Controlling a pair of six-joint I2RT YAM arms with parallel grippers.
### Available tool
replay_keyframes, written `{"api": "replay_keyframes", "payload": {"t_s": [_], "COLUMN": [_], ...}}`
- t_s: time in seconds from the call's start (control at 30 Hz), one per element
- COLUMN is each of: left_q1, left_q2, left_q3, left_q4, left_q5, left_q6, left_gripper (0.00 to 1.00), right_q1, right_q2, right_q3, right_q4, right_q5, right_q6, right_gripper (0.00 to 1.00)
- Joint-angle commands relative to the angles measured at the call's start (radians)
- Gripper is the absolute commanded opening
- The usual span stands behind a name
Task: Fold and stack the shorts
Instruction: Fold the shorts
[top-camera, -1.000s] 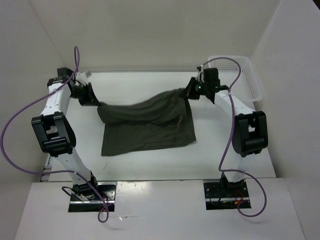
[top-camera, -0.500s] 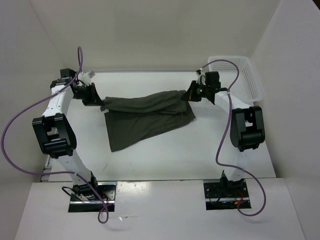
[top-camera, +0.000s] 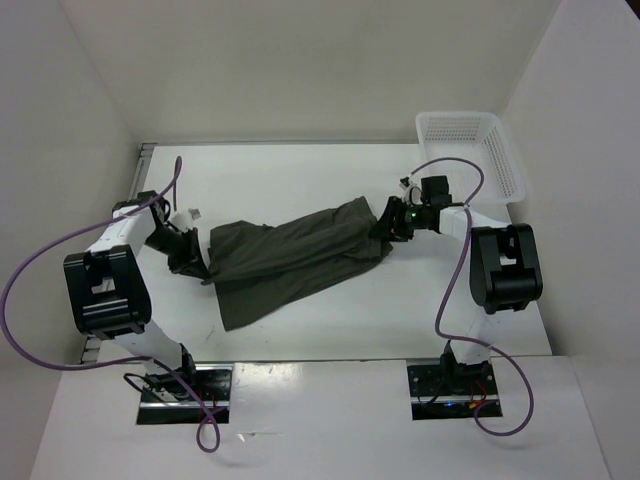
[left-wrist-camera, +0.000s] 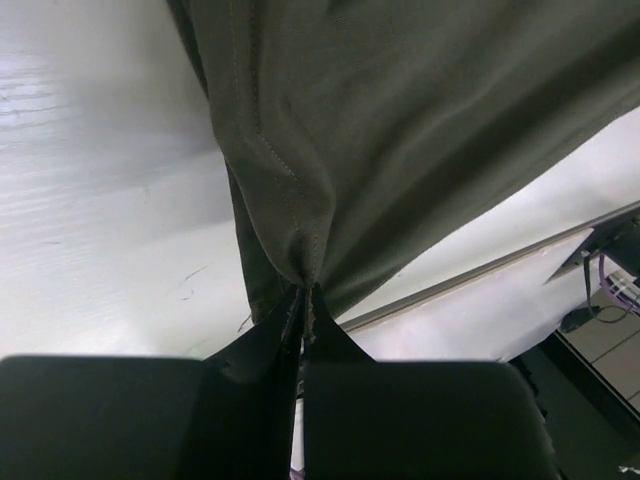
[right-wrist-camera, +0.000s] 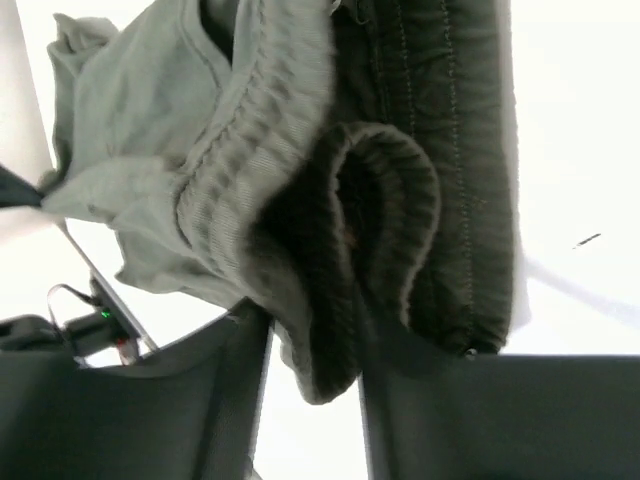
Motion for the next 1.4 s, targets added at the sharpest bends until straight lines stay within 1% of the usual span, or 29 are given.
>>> {"api": "replay_keyframes", "payload": {"t_s": [0.0,0.03,0.1,0.2,0.3,0.37,0.4,0.47,0.53,0.57,0.63,0.67,0.7,0.73,0.77,0.8,0.83,0.87,0.9,0.97,1.0,1.03,1.1,1.13,1.2,1.3,1.37], "left_q1": [-0.013,-0.030,-0.055,-0.096,-0.110,-0.110,-0.110,-0.110,-0.110,-0.110,-0.110,-0.110,-0.110,-0.110,-0.110,-0.110,-0.110,-0.110,-0.110,-0.110,-0.110,-0.110,-0.110,-0.119,-0.141,-0.171,-0.210], "left_q2": [-0.010,0.004,0.015,0.004,-0.017,-0.018,-0.018,-0.018,-0.018,-0.018,-0.018,-0.018,-0.018,-0.018,-0.018,-0.018,-0.018,-0.027,-0.027,-0.036,-0.036,-0.036,-0.025,-0.025,-0.016,-0.007,-0.016], "left_q3": [0.006,0.006,0.006,0.006,0.017,0.026,0.026,0.026,0.026,0.026,0.026,0.026,0.026,0.036,0.036,0.036,0.046,0.046,0.055,0.077,0.086,0.098,0.132,0.132,0.143,0.103,0.065], "left_q4": [-0.014,-0.014,-0.023,-0.023,-0.023,-0.034,-0.044,-0.045,-0.045,-0.045,-0.045,-0.045,-0.055,-0.055,-0.064,-0.080,-0.094,-0.124,-0.141,-0.188,-0.205,-0.222,-0.268,-0.282,-0.302,-0.302,-0.302], "left_q5": [-0.044,-0.044,-0.053,-0.063,-0.081,-0.081,-0.081,-0.070,-0.070,-0.070,-0.070,-0.061,-0.061,-0.061,-0.061,-0.061,-0.061,-0.061,-0.061,-0.061,-0.061,-0.061,-0.047,-0.047,-0.061,-0.099,-0.108], "left_q6": [0.005,0.005,0.005,0.005,0.005,0.005,0.005,0.005,0.005,0.005,0.005,0.005,0.005,0.005,0.005,0.005,0.005,0.005,0.005,0.005,0.005,0.005,0.005,0.005,0.005,0.005,0.005], "left_gripper": [0.02,0.04,0.04,0.05,0.05,0.05,0.05,0.05,0.05,0.05,0.05,0.05,0.05,0.05,0.05,0.05,0.05,0.05,0.04,0.04,0.04,0.04,0.04,0.05,0.07,0.09,0.14], "right_q1": [-0.028,-0.028,-0.028,-0.028,-0.028,-0.028,-0.028,-0.028,-0.019,-0.019,-0.019,-0.019,-0.019,-0.019,-0.019,-0.019,-0.019,-0.019,-0.019,-0.019,-0.019,-0.019,-0.019,-0.019,-0.019,-0.019,-0.029], "right_q2": [-0.033,-0.022,-0.010,0.000,-0.033,-0.048,-0.060,-0.060,-0.002,0.021,0.068,0.102,0.111,0.112,0.102,0.087,0.069,0.023,-0.002,-0.049,-0.092,-0.108,-0.144,-0.154,-0.181,-0.220,-0.241], "right_q3": [0.001,0.011,0.034,0.068,0.094,0.094,0.094,0.094,0.109,0.138,0.166,0.186,0.195,0.208,0.208,0.208,0.217,0.217,0.217,0.182,0.160,0.107,0.042,-0.011,-0.053,-0.091,-0.091], "right_q4": [-0.010,-0.010,-0.019,-0.019,-0.010,0.000,0.030,0.053,0.062,0.053,0.053,0.053,0.053,0.067,0.067,0.067,0.014,-0.032,-0.086,-0.225,-0.259,-0.286,-0.323,-0.332,-0.341,-0.367,-0.379], "right_q5": [-0.109,-0.131,-0.188,-0.235,-0.255,-0.255,-0.237,-0.213,-0.159,-0.145,-0.136,-0.125,-0.113,-0.104,-0.104,-0.116,-0.143,-0.143,-0.143,-0.089,-0.062,-0.033,-0.033,-0.033,-0.002,0.108,0.189], "right_q6": [-0.029,-0.029,-0.029,-0.029,-0.029,-0.017,-0.005,0.041,0.073,0.096,0.110,0.139,0.150,0.159,0.159,0.150,0.126,0.056,0.020,-0.002,-0.002,0.021,0.075,0.086,0.104,0.135,0.172], "right_gripper": [0.55,0.57,0.58,0.59,0.59,0.60,0.64,0.64,0.64,0.62,0.51,0.44,0.32,0.11,0.02,0.00,0.00,0.00,0.00,0.00,0.00,0.00,0.00,0.00,0.00,0.00,0.01]}}
